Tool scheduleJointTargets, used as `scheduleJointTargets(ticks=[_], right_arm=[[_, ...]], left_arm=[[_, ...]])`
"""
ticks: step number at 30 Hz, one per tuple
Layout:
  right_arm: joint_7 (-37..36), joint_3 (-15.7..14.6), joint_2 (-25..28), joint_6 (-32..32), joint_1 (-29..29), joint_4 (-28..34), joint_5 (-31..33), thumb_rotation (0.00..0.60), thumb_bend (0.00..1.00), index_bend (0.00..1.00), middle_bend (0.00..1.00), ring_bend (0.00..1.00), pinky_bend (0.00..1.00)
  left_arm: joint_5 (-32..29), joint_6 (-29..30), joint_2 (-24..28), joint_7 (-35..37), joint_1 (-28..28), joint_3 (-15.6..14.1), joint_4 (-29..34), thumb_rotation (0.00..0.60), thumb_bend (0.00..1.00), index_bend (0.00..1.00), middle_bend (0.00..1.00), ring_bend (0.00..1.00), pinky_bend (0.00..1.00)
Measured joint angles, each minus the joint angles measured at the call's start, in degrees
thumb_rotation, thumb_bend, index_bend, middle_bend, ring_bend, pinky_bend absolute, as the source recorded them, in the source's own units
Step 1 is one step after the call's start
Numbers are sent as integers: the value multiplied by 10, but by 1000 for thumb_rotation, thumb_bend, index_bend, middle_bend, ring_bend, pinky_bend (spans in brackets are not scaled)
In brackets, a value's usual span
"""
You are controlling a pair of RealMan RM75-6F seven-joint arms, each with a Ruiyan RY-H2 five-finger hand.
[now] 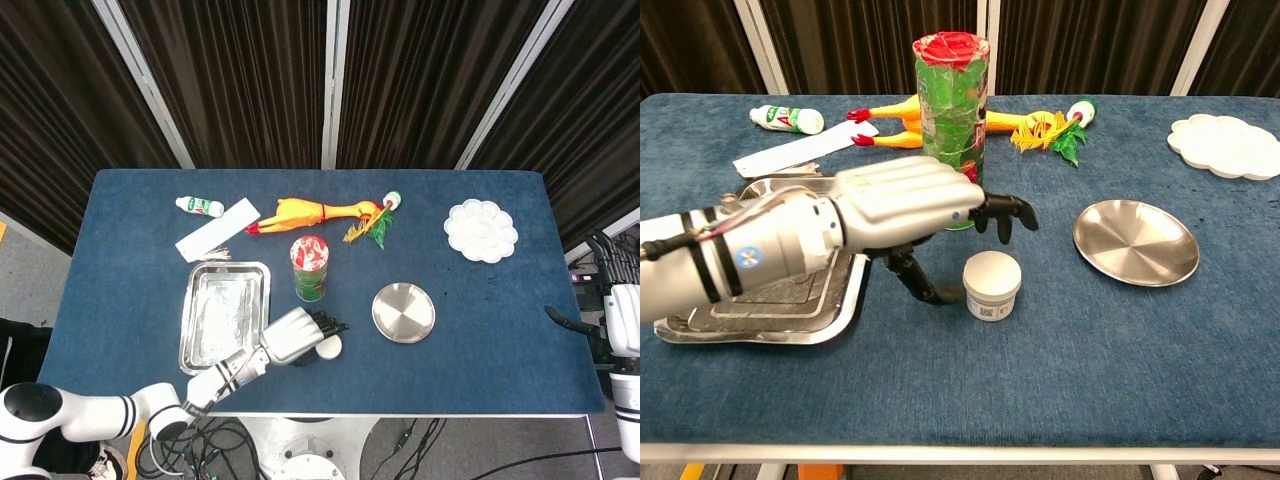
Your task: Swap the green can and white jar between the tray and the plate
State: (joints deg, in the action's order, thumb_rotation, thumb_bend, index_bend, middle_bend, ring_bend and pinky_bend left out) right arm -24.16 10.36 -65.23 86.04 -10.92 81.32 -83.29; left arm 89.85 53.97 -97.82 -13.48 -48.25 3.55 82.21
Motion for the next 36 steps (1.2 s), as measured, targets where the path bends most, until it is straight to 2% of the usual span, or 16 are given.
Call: scheduleJointTargets(ticks=[4, 8, 9, 14, 16, 19, 21, 23, 25, 32, 36], right_arm=[[3, 1, 2, 0, 1, 0, 0, 600, 19, 0, 0, 0, 0], [2, 3, 5, 6, 3, 6, -2, 600, 20, 0, 0, 0, 0], [3, 4, 5, 9, 3, 7, -3, 600, 20, 0, 0, 0, 0], [10, 9, 12, 26, 7, 21, -9, 600, 20, 0, 0, 0, 0], [14, 11, 16, 30, 8, 26, -11, 600, 20, 0, 0, 0, 0], [22, 14, 20, 36, 10, 36, -13, 600, 19, 0, 0, 0, 0], [27, 14, 22, 36, 10, 40, -13, 600, 19, 0, 0, 0, 0], [34, 13, 23, 34, 10, 45, -13, 600, 19, 0, 0, 0, 0], [39, 13, 23, 32, 9, 49, -13, 600, 19, 0, 0, 0, 0], [50, 13, 19, 18, 3, 53, -9, 600, 19, 0, 0, 0, 0], [49, 14, 19, 15, 1, 53, -8, 600, 19, 0, 0, 0, 0]], left_arm=[[-6, 41, 37, -21, 26, 0, 45, 600, 222, 189, 272, 291, 587], [-17, 98, 106, -51, 69, -1, 122, 600, 222, 357, 404, 385, 619], [-17, 112, 123, -57, 80, -3, 138, 600, 222, 373, 423, 400, 622], [-34, 182, 222, -90, 143, -16, 207, 600, 221, 384, 429, 403, 622], [-52, 192, 244, -95, 159, -15, 215, 600, 220, 367, 417, 403, 620], [-88, 194, 258, -84, 165, 1, 207, 600, 198, 244, 310, 323, 557], [-100, 192, 259, -63, 162, 16, 191, 600, 169, 137, 185, 192, 456], [-100, 189, 256, -30, 156, 31, 174, 600, 151, 93, 129, 126, 394], [-93, 185, 252, 4, 146, 44, 156, 600, 131, 68, 106, 85, 348], [-41, 137, 230, 142, 68, 89, 88, 600, 108, 43, 84, 57, 294], [-19, 100, 219, 174, 29, 99, 69, 600, 108, 43, 50, 34, 282]])
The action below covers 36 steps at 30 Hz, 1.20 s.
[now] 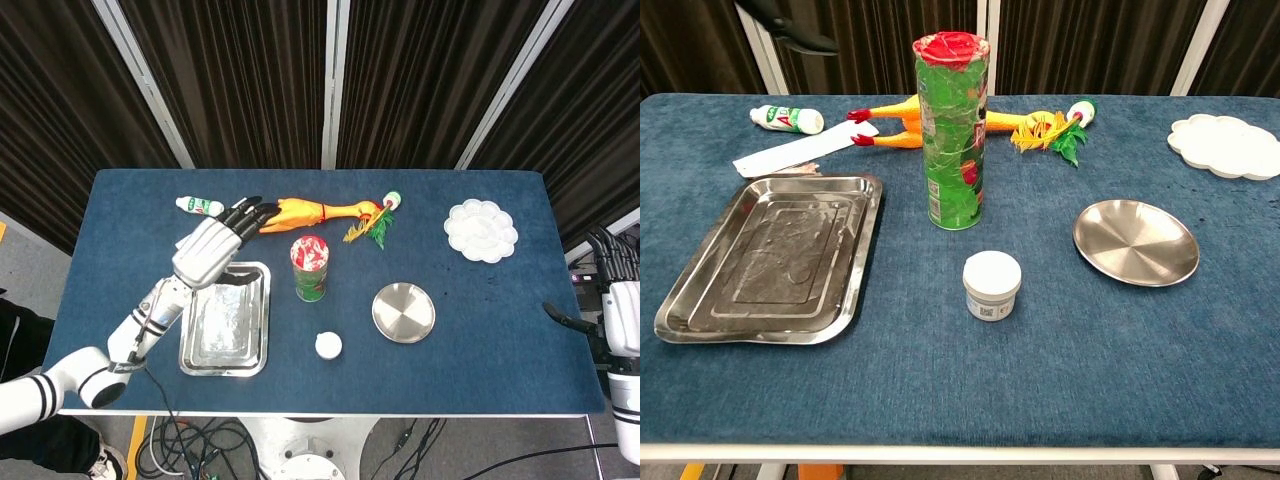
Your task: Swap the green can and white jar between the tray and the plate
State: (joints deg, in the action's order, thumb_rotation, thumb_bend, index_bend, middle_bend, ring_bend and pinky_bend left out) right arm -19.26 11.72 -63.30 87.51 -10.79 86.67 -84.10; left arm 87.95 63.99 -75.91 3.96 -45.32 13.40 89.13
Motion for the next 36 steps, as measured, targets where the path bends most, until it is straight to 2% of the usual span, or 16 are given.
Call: scheduleJointTargets(ticks=[8, 17, 25, 30, 36], right_arm=[[-13, -3, 0, -5, 2, -9, 3, 600, 19, 0, 0, 0, 0], [-18, -6, -2, -11, 2, -18, 2, 600, 18, 0, 0, 0, 0], [-23, -8, -8, -21, 0, -28, 5, 600, 19, 0, 0, 0, 0], [-20, -7, -10, -28, -3, -28, 11, 600, 18, 0, 0, 0, 0], [-19, -5, -12, -32, -4, -28, 16, 600, 19, 0, 0, 0, 0]], left_arm=[[10, -50, -21, 3, -47, 0, -19, 600, 109, 43, 45, 22, 277], [-12, -108, -37, 3, -95, 10, -47, 600, 109, 43, 45, 21, 269], [-24, -162, -40, 10, -126, -2, -62, 600, 138, 78, 87, 28, 297], [-54, -180, -47, -3, -131, -5, -69, 600, 279, 132, 151, 148, 450], [-59, -153, -64, -15, -127, -6, -79, 600, 327, 273, 326, 312, 582]])
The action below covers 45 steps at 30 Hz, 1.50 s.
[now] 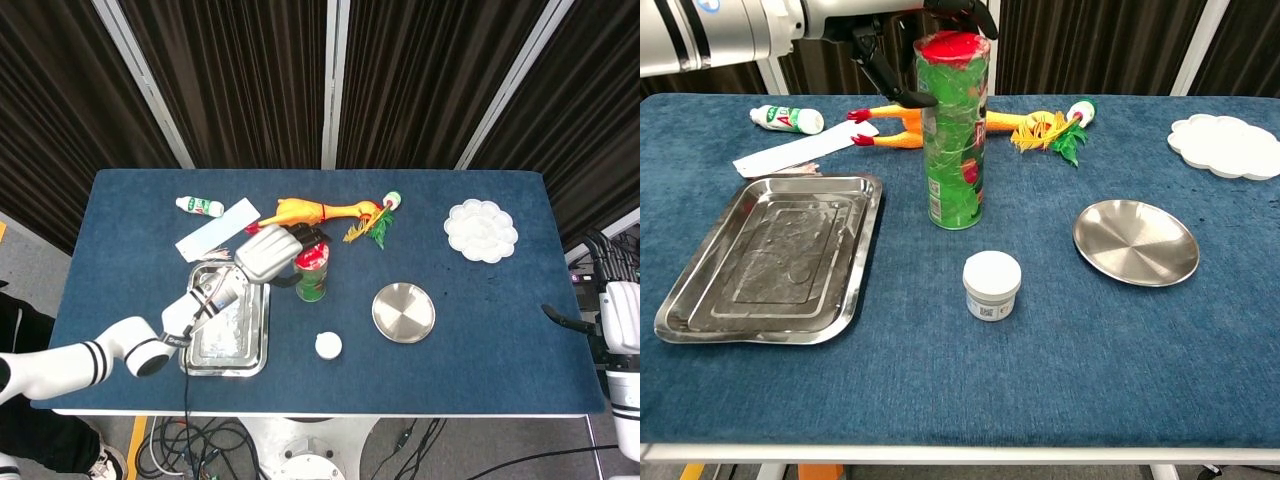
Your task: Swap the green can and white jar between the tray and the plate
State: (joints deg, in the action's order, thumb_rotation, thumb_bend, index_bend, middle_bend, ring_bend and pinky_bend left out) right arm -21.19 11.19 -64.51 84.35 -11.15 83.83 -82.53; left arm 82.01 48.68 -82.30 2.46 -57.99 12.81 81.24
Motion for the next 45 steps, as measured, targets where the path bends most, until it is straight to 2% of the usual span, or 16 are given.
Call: scheduleJointTargets(ticks=[7, 13, 23, 29, 34, 37, 41, 45], right_arm=[[1, 0, -2, -5, -2, 0, 1, 600, 21, 0, 0, 0, 0], [3, 1, 1, -2, -2, 3, -1, 600, 21, 0, 0, 0, 0], [9, 0, 1, -8, -5, 8, -1, 600, 21, 0, 0, 0, 0], [24, -1, -1, -12, -7, 18, -1, 600, 21, 0, 0, 0, 0], [35, -2, -1, -14, -6, 25, 3, 600, 23, 0, 0, 0, 0], [39, -3, -1, -16, -5, 27, 8, 600, 31, 0, 0, 0, 0], [41, -3, -2, -18, -5, 29, 9, 600, 36, 0, 0, 0, 0], [41, -3, -5, -17, -7, 28, 7, 600, 34, 0, 0, 0, 0]], left_arm=[[3, 32, 2, -1, 6, 6, 6, 600, 346, 365, 365, 332, 597], [-4, 44, 45, -10, 23, 5, 40, 600, 349, 382, 373, 340, 602], [-19, 92, 161, -46, 115, -39, 146, 600, 349, 365, 372, 339, 592], [-9, 126, 171, -57, 157, -68, 165, 600, 349, 370, 372, 339, 592], [-6, 133, 162, -52, 172, -77, 160, 600, 349, 370, 368, 338, 592], [0, 136, 159, -40, 179, -79, 151, 600, 339, 331, 327, 317, 585], [10, 132, 159, -25, 183, -84, 143, 600, 293, 186, 191, 220, 533], [11, 125, 163, -19, 185, -86, 143, 600, 266, 84, 86, 81, 402]])
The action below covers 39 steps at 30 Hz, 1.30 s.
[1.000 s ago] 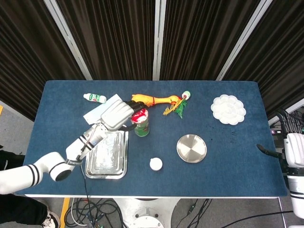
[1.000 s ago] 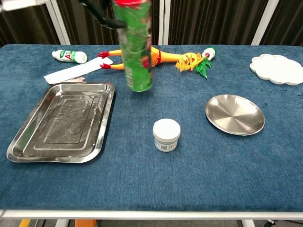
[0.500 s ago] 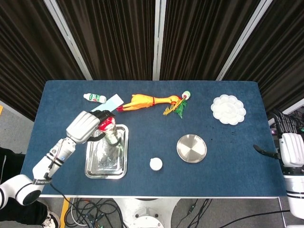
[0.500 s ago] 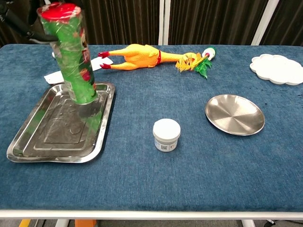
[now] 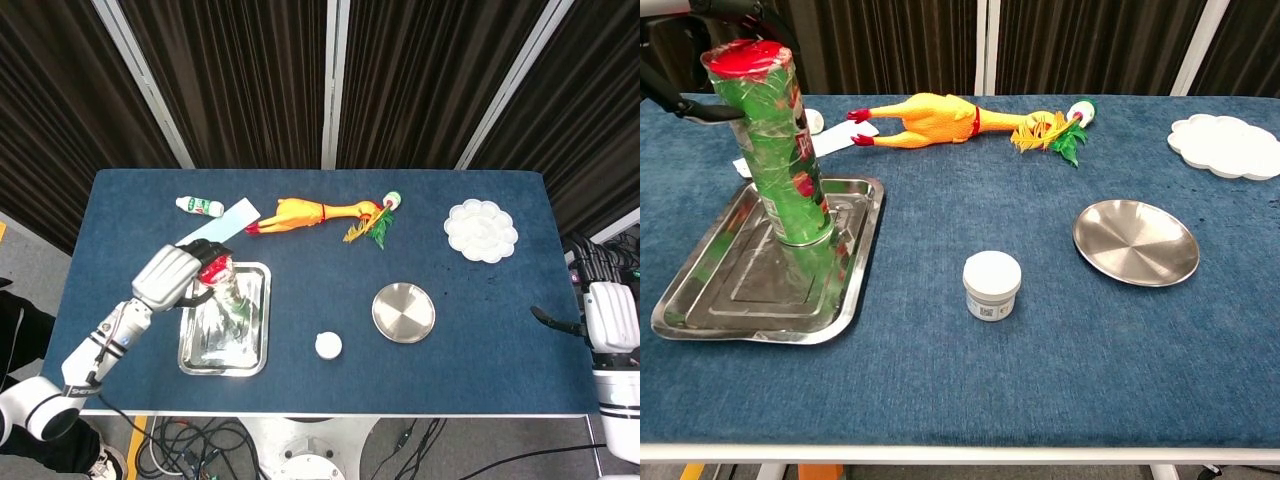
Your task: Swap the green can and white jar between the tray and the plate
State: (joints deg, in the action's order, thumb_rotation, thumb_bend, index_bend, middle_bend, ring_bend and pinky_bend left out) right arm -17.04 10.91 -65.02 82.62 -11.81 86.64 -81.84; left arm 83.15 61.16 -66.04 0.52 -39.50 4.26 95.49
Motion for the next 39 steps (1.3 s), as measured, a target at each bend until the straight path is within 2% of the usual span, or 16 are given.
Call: scheduleJointTargets(ticks=[5, 13, 18, 22, 28, 32, 36, 39], right_arm=[[2, -1, -1, -1, -1, -1, -2, 600, 35, 0, 0, 0, 0], [8, -1, 2, -4, -5, 5, -8, 600, 36, 0, 0, 0, 0], [19, -5, 7, -4, -10, 21, -27, 600, 34, 0, 0, 0, 0], [38, -17, 10, -15, -20, 36, -54, 600, 35, 0, 0, 0, 0], [79, -37, 13, -70, -61, 70, -106, 600, 35, 0, 2, 0, 33], [111, -50, 10, -143, -104, 99, -130, 600, 35, 0, 19, 0, 63], [152, -57, -10, -227, -152, 123, -137, 600, 41, 0, 49, 0, 113], [187, -61, -49, -281, -183, 129, -127, 600, 45, 0, 72, 0, 142]], left_arm=[[-8, -6, 8, -6, 3, 2, 10, 600, 260, 56, 37, 28, 325], [-11, 32, 37, -13, 26, 13, 36, 600, 258, 52, 31, 22, 320], [-38, 55, 64, -36, 63, 7, 61, 600, 258, 52, 31, 22, 321], [-56, 96, 66, -52, 107, -7, 61, 600, 258, 54, 37, 22, 319], [-48, 185, 23, -58, 177, -30, -10, 600, 258, 77, 64, 22, 304], [-32, 243, -20, -50, 235, -51, -78, 600, 258, 78, 66, 22, 301], [-27, 270, -53, -25, 280, -65, -119, 600, 258, 79, 67, 22, 298], [-27, 274, -71, -1, 298, -69, -143, 600, 258, 79, 75, 22, 293]])
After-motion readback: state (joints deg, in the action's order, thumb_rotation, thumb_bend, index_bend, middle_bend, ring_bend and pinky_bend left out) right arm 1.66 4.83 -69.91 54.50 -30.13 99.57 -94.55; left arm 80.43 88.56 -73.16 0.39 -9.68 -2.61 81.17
